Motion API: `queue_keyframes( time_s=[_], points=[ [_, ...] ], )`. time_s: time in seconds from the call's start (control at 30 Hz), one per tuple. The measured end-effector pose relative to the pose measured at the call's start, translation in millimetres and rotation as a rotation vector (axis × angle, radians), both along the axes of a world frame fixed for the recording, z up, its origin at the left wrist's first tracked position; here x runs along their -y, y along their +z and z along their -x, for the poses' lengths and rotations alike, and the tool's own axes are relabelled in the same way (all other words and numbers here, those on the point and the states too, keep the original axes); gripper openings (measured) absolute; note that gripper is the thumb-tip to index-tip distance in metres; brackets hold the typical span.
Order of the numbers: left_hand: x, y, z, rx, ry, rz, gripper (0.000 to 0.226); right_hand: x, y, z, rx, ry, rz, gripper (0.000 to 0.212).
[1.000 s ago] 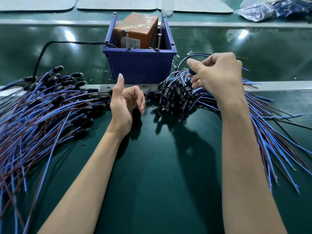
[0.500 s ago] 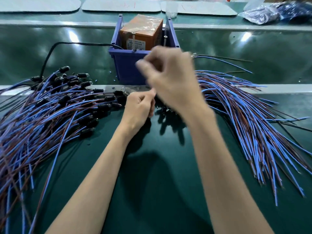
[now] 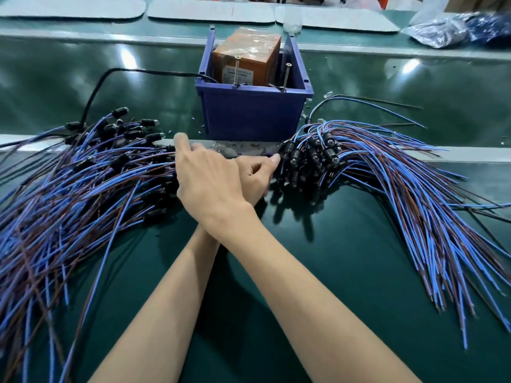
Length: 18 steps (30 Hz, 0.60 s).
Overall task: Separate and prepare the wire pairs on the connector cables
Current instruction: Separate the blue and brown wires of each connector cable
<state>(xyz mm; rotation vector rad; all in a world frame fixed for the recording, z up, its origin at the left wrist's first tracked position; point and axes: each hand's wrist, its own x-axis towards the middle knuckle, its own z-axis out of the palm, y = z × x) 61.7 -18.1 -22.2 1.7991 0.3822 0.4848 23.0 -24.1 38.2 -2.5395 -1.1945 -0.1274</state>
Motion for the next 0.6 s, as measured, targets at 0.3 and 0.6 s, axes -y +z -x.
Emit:
queue_keyframes(
  time_s=[0.3,0.6],
  points=[
    [-2.4,-0.7,2.5,-0.035,-0.016,-0.070,0.042,-1.1,-1.2,-3.1,0.024,0.011,0.039,0.039],
    [0.8,2.6,5.2,-0.006,-0.010,-0.071,0.042,1.9,0.4,-0.6,0.012,0.102,0.053,0.036]
  ],
)
